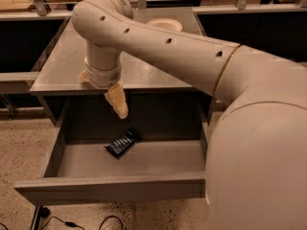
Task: Pick rxbar blueberry from top drawer and place on counter
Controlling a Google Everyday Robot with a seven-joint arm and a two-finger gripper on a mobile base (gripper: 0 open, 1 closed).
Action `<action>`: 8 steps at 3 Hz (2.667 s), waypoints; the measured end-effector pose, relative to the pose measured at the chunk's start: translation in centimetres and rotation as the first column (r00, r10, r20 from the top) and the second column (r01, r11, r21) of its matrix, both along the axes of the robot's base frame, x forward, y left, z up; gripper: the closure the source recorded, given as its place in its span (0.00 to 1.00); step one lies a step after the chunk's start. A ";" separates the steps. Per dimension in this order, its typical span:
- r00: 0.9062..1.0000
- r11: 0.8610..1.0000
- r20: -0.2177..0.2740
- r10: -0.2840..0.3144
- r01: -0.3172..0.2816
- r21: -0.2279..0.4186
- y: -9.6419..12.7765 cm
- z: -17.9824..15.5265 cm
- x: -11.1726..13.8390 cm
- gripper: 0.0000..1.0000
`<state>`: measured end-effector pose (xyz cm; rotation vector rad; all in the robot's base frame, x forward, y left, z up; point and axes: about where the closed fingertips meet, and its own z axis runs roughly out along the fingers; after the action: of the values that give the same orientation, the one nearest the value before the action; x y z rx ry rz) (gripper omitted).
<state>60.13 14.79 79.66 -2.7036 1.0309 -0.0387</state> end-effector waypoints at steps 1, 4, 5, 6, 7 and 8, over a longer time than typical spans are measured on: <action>0.996 0.996 -0.014 0.091 -0.091 0.008 2.3 -1.4 -1.8 0.00; 0.976 0.976 0.044 0.215 -0.217 0.030 3.3 -1.1 -4.8 0.00; 0.983 0.983 -0.012 0.183 -0.183 -0.015 2.5 -4.2 -3.7 0.00; 0.988 0.987 -0.059 0.145 -0.149 -0.054 1.9 -7.3 -3.0 0.00; 0.991 0.990 -0.081 0.109 -0.115 -0.080 1.5 -10.2 -2.8 0.00; 0.996 0.994 -0.067 0.061 -0.067 -0.091 0.6 -12.1 -2.3 0.00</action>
Offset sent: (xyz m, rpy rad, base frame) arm -0.0649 0.0544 0.0053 0.1215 -0.0530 0.2875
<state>57.83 15.44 67.61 -2.8382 0.9823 0.0114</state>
